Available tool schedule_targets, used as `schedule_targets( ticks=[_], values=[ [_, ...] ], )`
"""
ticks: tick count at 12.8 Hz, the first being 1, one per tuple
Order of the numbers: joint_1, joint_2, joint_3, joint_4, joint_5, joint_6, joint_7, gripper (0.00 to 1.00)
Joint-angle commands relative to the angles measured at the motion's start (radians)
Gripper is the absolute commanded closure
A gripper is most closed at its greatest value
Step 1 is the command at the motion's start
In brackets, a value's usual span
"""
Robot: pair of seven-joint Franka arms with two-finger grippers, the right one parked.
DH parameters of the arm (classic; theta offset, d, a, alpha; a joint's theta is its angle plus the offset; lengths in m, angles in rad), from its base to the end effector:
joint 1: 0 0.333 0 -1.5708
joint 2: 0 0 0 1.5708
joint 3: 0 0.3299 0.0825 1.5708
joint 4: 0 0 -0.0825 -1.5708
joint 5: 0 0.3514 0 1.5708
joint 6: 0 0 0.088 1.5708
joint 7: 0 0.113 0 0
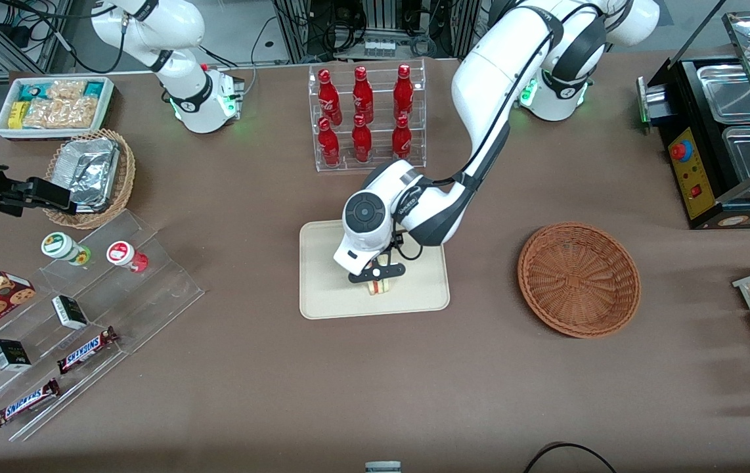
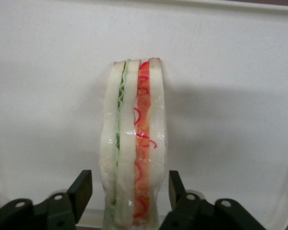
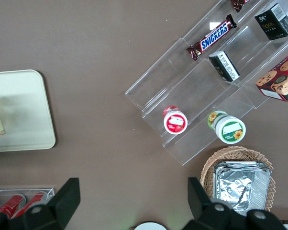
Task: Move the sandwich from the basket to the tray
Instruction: 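Lower the sandwich onto the cream tray with the left gripper, then open the left gripper and raise it off the sandwich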
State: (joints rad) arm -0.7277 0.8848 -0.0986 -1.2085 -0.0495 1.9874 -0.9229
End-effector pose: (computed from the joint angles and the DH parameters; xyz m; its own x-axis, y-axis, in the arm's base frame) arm 0.5063 -0.5246 0.2549 0.9760 0.1495 -0.1582 0.1495 -0.9887 -0.0120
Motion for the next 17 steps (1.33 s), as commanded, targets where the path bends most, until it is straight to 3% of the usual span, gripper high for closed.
schedule_targets(
  ticks=[1,17],
  values=[
    [-0.01,-0.004,0.011,0.047,-0.006,-0.021,-0.017,0.0],
    [0.054,-0.239,0.036,0.05,0.002,-0.205,-0.001,0.0]
  ],
)
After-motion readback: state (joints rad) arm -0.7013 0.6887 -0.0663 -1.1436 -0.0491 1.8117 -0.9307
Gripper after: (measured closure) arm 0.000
